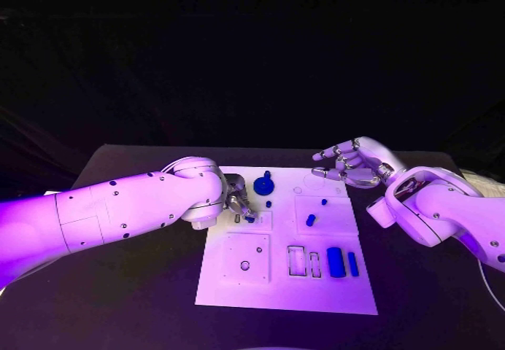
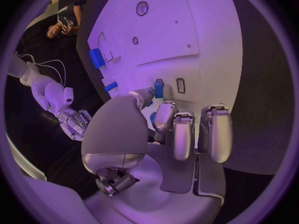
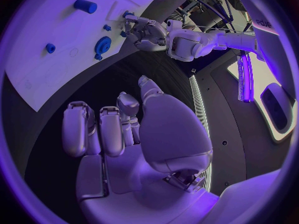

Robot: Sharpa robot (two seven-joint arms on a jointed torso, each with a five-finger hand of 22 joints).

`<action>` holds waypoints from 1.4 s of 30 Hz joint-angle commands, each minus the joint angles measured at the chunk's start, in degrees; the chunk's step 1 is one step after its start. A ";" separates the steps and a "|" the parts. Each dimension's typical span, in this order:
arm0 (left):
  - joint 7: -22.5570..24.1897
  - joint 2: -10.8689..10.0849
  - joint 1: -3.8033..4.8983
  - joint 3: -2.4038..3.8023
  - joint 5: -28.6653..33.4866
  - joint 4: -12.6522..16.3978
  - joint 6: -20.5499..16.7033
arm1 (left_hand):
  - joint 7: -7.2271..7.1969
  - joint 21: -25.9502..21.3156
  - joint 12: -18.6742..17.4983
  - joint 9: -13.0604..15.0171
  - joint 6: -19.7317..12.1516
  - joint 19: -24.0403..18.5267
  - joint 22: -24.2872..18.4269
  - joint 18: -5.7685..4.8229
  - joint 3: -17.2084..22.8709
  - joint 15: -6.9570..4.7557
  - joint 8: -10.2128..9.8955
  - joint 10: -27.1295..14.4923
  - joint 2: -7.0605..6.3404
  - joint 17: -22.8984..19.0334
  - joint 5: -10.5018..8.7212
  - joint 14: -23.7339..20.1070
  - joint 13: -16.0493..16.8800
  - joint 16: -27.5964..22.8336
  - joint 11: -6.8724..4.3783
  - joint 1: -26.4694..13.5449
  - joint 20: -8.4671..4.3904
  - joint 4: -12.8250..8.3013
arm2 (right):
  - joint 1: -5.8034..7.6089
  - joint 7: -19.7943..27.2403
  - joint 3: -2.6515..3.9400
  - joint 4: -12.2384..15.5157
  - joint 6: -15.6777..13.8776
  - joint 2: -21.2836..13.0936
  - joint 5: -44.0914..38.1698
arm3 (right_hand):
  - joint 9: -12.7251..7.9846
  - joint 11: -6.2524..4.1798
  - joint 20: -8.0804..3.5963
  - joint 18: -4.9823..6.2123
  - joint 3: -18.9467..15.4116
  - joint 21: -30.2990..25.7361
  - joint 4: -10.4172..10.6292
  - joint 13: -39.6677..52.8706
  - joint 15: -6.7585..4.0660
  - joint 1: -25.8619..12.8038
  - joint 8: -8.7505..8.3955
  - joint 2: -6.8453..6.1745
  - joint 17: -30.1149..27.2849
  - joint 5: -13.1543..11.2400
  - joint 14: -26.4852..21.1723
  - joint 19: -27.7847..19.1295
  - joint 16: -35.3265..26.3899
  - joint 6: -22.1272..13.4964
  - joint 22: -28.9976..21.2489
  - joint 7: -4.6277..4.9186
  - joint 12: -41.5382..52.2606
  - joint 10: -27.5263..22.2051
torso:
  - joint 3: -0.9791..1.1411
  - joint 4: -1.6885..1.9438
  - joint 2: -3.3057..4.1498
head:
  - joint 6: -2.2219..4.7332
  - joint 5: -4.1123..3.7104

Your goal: Assemble the parts on the task board

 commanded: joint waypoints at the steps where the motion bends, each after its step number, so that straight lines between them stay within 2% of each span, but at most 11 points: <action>1: -3.03 -0.07 -0.19 -0.10 -0.86 0.06 2.20 | -0.44 0.32 -0.28 0.18 0.07 2.36 9.27 -0.78 9.26 0.00 0.20 0.28 0.59 15.09 0.36 5.95 -0.16 0.17 0.02 0.08 0.09 -8.81 | -0.06 0.23 0.00 0.02 0.85 0.00 -0.54 | 0.09 -0.06 -0.18 0.60 -0.45 -0.32 0.05 0.04 -0.22 0.57 0.35 0.01 0.01 0.38 2.45 -0.41 -0.38 0.43 -0.08 0.16 -0.10 -0.15 | 0.00 0.00 -0.02 | -0.04 -0.06; 19: -3.27 -0.06 -0.19 -0.10 -0.75 -0.14 4.06 | -0.52 0.29 -0.75 0.56 0.25 2.35 9.27 -0.78 10.05 -0.03 0.48 0.26 0.46 15.09 0.81 5.95 -0.74 0.17 -0.03 -1.07 0.06 -9.08 | -0.08 0.13 0.00 0.08 0.96 -0.13 -0.63 | 0.09 -0.06 -0.18 0.60 -0.45 -0.32 0.05 0.04 -0.22 0.57 0.35 0.01 0.01 0.38 2.45 -0.41 -0.38 0.43 -0.08 0.16 -0.10 -0.15 | 0.04 0.01 0.00 | -0.27 -0.08; 25: -3.30 0.29 -0.18 -0.10 -0.18 -0.54 4.09 | -0.71 0.31 -0.01 0.85 0.58 2.40 9.34 -0.79 10.29 -0.11 0.75 0.72 0.53 15.09 0.77 5.95 0.08 0.17 -0.14 -2.40 0.03 -8.91 | -0.08 0.10 0.00 0.12 0.95 -0.15 -0.64 | 0.09 -0.06 -0.18 0.60 -0.45 -0.32 0.05 0.04 -0.22 0.57 0.35 0.01 0.01 0.38 2.45 -0.41 -0.38 0.43 -0.08 0.16 -0.10 -0.15 | 0.06 -0.01 -0.01 | -0.28 -0.08; 28: -3.34 0.70 -0.18 -0.10 0.32 -0.97 4.47 | -0.84 0.28 0.10 0.95 0.74 2.38 9.32 -0.78 10.00 -0.17 0.78 0.82 0.60 15.09 0.65 5.95 0.17 0.17 -0.22 -3.64 -0.02 -8.48 | -0.08 0.07 0.00 0.17 0.96 -0.19 -0.64 | 0.09 -0.06 -0.18 0.60 -0.45 -0.32 0.05 0.04 -0.22 0.57 0.35 0.01 0.01 0.38 2.45 -0.41 -0.38 0.43 -0.08 0.16 -0.10 -0.15 | 0.07 -0.02 -0.03 | -0.33 -0.08; 33: -3.40 1.53 -0.18 -0.17 0.84 -1.95 5.35 | -1.17 0.14 0.19 0.91 1.17 2.27 9.17 -0.74 7.65 -0.37 0.52 0.70 0.70 15.09 0.44 5.95 0.24 0.17 -0.44 -7.04 -0.16 -6.59 | -0.08 0.03 0.00 0.28 0.95 -0.32 -0.65 | 0.09 -0.06 -0.18 0.60 -0.45 -0.32 0.05 0.04 -0.22 0.57 0.35 0.01 0.01 0.38 2.45 -0.41 -0.38 0.43 -0.08 0.16 -0.10 -0.15 | 0.08 -0.11 0.03 | -0.27 -0.12; 42: -3.43 2.38 -0.18 -0.28 1.33 -2.99 6.34 | -1.44 0.30 0.60 0.74 2.04 2.48 9.50 -0.81 6.44 -0.54 0.36 0.87 1.13 15.09 0.48 5.95 0.66 0.17 -0.65 -8.55 -0.31 -5.84 | -0.08 -0.02 0.00 0.41 0.96 -0.46 -0.65 | 0.10 -0.08 -0.20 0.62 -0.54 -0.39 0.03 -0.14 -0.24 0.62 0.37 0.01 -0.15 0.43 2.42 -0.46 -0.50 0.50 -0.18 0.15 -0.29 -0.22 | 0.08 -0.02 -0.03 | -0.39 -0.31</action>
